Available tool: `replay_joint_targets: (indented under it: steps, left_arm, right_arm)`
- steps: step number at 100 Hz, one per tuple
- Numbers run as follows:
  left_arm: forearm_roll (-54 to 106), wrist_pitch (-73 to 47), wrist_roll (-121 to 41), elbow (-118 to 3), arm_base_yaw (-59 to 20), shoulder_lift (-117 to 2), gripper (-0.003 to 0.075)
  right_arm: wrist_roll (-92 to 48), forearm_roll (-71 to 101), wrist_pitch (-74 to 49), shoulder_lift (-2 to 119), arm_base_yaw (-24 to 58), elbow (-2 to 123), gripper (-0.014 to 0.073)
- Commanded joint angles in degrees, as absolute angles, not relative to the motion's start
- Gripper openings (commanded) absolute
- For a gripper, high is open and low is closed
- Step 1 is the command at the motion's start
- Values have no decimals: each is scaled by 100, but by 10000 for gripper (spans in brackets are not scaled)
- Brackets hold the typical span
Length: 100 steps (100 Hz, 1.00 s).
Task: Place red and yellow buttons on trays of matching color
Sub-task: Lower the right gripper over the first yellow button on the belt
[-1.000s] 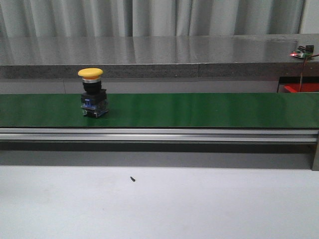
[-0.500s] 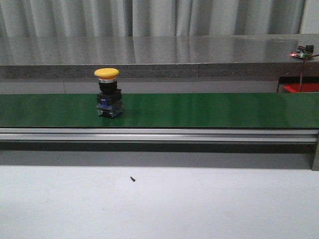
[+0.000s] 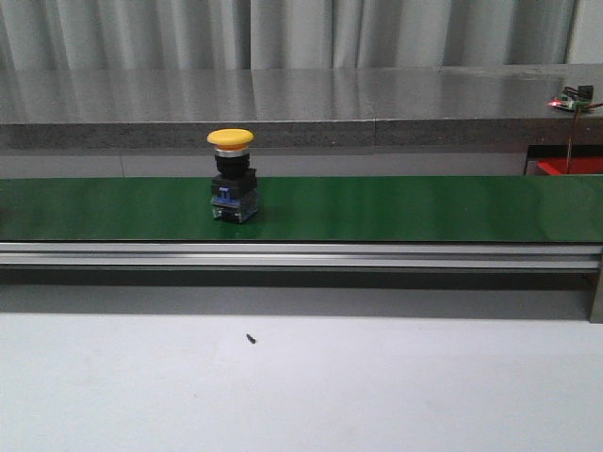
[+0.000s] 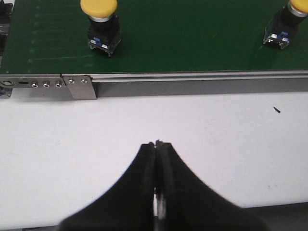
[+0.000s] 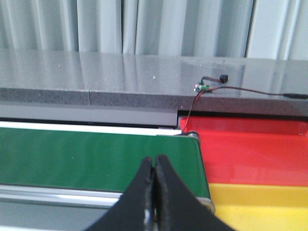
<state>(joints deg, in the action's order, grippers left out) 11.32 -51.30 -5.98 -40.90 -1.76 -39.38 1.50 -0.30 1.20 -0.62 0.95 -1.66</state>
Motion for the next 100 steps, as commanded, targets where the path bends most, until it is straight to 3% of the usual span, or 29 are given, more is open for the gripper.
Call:
replay_joint_targets:
  steps: [1,42,71,100]
  left_arm:
    - [1244,-4872,-599,-4011,-222,-3622,-20]
    - [1207,-5060,-599,-3418,-222,-2100,-20]
    - [1198,-5074,-599,-3406,-222,-1915,-20]
    - [1198,-5074,-599,-3406,-222,-1915,-20]
  right_arm:
    - [136,-102,670,-165,64,-64,-68]
    - [136,-102,651,-165,64,-59,-68]
    - [130,-115,0,-49,64,385,-66]
    - [135,-108,-916,1423,69,1561,-59]
